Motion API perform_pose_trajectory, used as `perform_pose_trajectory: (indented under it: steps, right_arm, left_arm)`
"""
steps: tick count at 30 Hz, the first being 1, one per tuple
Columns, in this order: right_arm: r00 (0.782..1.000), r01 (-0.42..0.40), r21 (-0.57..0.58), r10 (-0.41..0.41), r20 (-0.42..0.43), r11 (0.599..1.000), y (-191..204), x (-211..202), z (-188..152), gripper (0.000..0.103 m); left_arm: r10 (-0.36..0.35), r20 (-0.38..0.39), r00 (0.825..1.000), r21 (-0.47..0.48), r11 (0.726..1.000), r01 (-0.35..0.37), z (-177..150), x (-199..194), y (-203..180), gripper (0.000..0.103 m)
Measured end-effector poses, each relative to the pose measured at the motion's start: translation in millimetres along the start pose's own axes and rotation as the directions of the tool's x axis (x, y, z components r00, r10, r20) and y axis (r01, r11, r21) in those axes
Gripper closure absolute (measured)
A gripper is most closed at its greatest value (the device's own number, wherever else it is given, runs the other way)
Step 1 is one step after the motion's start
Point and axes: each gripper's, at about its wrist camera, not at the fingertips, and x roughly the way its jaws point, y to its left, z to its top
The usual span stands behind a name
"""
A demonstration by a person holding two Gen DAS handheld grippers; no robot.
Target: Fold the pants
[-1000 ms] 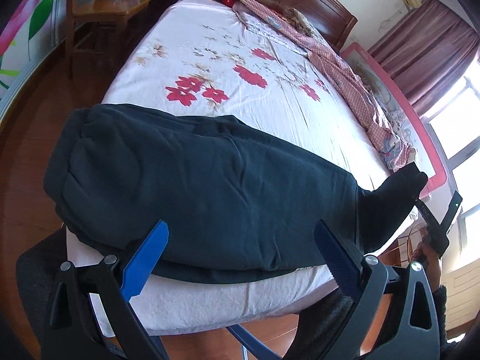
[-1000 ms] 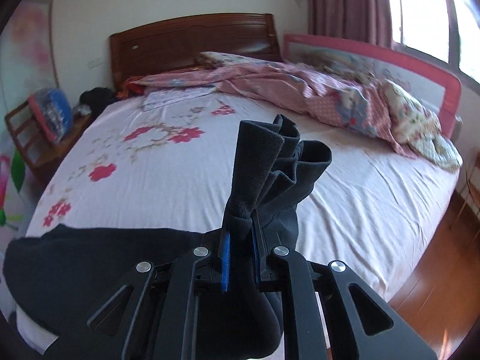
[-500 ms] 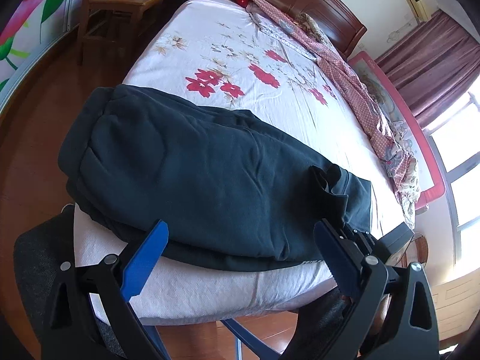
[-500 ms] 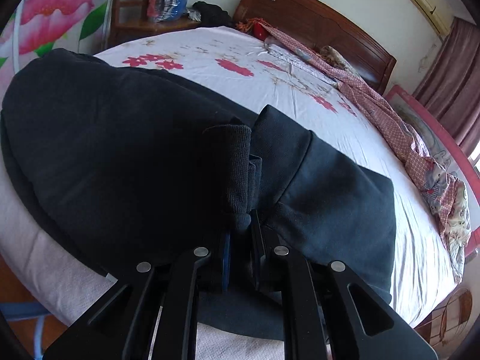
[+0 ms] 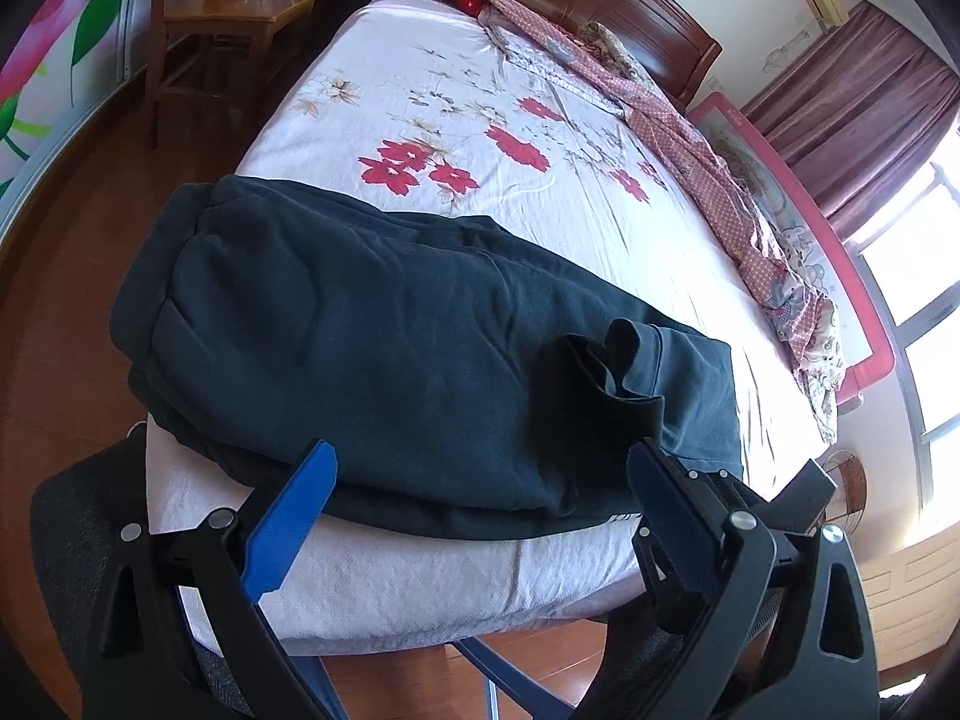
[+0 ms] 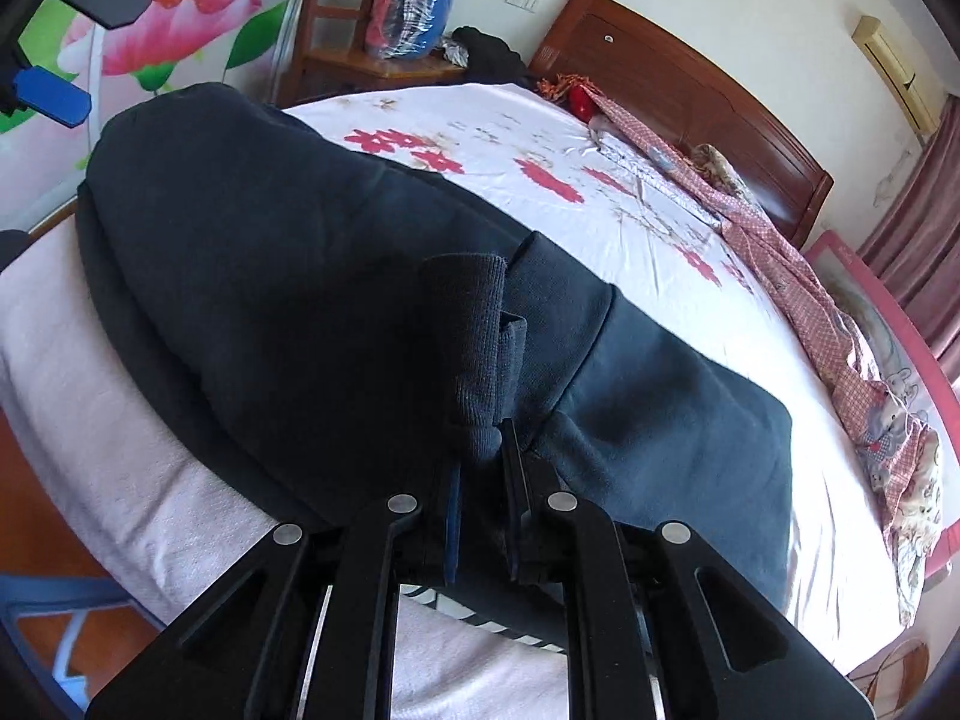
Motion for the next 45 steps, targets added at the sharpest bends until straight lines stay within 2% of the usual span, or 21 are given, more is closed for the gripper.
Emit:
perform_pose_trajectory:
  steps: [3, 5, 6, 8, 11, 13, 14, 16, 18, 20, 22, 24, 26, 27, 30, 34, 36, 37, 40, 43, 45]
  right_arm:
    - [0.999, 0.001, -0.062, -0.003, -0.032, 0.998, 5, -1, 0, 0.091]
    - [0.996, -0.054, -0.041, 0.051, -0.073, 0.998, -1, -4, 4, 0.080]
    - [0.995, -0.073, -0.006, 0.072, -0.062, 0.997, -9, -13, 7, 0.068]
    - [0.995, -0.104, 0.044, 0.104, -0.001, 0.994, -24, -38, 13, 0.067]
    - [0.998, -0.058, 0.154, 0.053, 0.040, 0.986, -60, -52, 23, 0.067]
    - [0.999, 0.051, 0.213, -0.053, 0.005, 0.976, -81, -38, 27, 0.067]
    - [0.998, 0.068, 0.238, -0.067, -0.016, 0.969, -88, -26, 28, 0.067]
    - [0.998, 0.066, 0.295, -0.062, -0.023, 0.953, -95, -3, 31, 0.067]
    - [0.995, 0.065, 0.262, -0.044, -0.088, 0.963, -82, 28, 32, 0.067]
    - [0.986, 0.074, 0.212, -0.039, -0.165, 0.975, -66, 59, 26, 0.067]
    - [0.987, 0.085, 0.193, -0.056, -0.149, 0.977, -70, 53, 29, 0.067]
    - [0.991, 0.034, 0.274, 0.004, -0.136, 0.961, -87, 37, 41, 0.067]
    - [0.993, -0.086, 0.373, 0.111, -0.045, 0.924, -111, 19, 59, 0.067]
    - [0.980, -0.180, 0.401, 0.200, -0.009, 0.898, -121, 17, 72, 0.062]
    - [0.896, -0.427, 0.440, 0.434, 0.089, 0.790, -128, 40, 127, 0.058]
    - [0.823, -0.528, 0.387, 0.568, 0.011, 0.756, -103, 101, 193, 0.058]
    - [0.843, -0.481, 0.332, 0.532, -0.080, 0.812, -85, 127, 216, 0.058]
    - [0.829, -0.490, 0.326, 0.547, -0.111, 0.808, -73, 137, 223, 0.058]
    - [0.824, -0.472, 0.299, 0.536, -0.185, 0.829, -51, 156, 229, 0.058]
    - [0.843, -0.428, 0.257, 0.485, -0.230, 0.866, -37, 166, 214, 0.058]
    - [0.824, -0.446, 0.280, 0.512, -0.242, 0.850, -35, 173, 208, 0.058]
  left_arm:
    - [-0.004, -0.009, 1.000, -0.010, 1.000, 0.004, 0, 2, 1, 0.005]
    - [0.008, -0.001, 1.000, 0.007, 1.000, -0.008, -1, 2, -1, 0.005]
    - [0.006, -0.003, 1.000, 0.012, 1.000, -0.006, 0, 3, -2, 0.005]
    - [0.002, -0.004, 1.000, 0.016, 1.000, -0.002, 0, 2, -2, 0.005]
    - [0.005, -0.002, 1.000, 0.013, 1.000, -0.005, -1, 1, 0, 0.005]
    - [-0.002, -0.009, 1.000, 0.002, 1.000, 0.002, -2, 3, 1, 0.005]
    - [-0.007, -0.013, 1.000, 0.000, 1.000, 0.007, -3, 4, 0, 0.005]
    - [-0.015, -0.008, 1.000, 0.006, 1.000, 0.015, -5, 2, -2, 0.005]
    - [-0.012, 0.012, 1.000, 0.025, 1.000, 0.012, -7, -4, -4, 0.005]
    - [0.021, 0.044, 0.999, 0.052, 0.998, -0.023, -9, -13, -3, 0.005]
    - [0.072, 0.084, 0.994, 0.074, 0.994, -0.078, -13, -23, 2, 0.005]
    - [0.114, 0.122, 0.986, 0.078, 0.989, -0.124, -17, -34, 11, 0.005]
    - [0.153, 0.159, 0.975, 0.059, 0.985, -0.164, -24, -43, 26, 0.004]
    - [0.161, 0.174, 0.971, 0.045, 0.984, -0.171, -28, -47, 33, 0.004]
    - [0.162, 0.177, 0.971, -0.007, 0.987, -0.163, -34, -49, 53, 0.004]
    - [0.138, 0.160, 0.977, -0.070, 0.989, -0.128, -36, -49, 68, 0.004]
    - [0.125, 0.164, 0.978, -0.083, 0.990, -0.112, -37, -52, 71, 0.004]
    - [0.119, 0.169, 0.978, -0.084, 0.991, -0.106, -37, -53, 72, 0.004]
    - [0.110, 0.184, 0.977, -0.076, 0.992, -0.098, -35, -54, 74, 0.004]
    - [0.107, 0.186, 0.977, -0.079, 0.992, -0.094, -33, -54, 76, 0.004]
    - [0.094, 0.179, 0.979, -0.091, 0.993, -0.079, -30, -51, 80, 0.004]
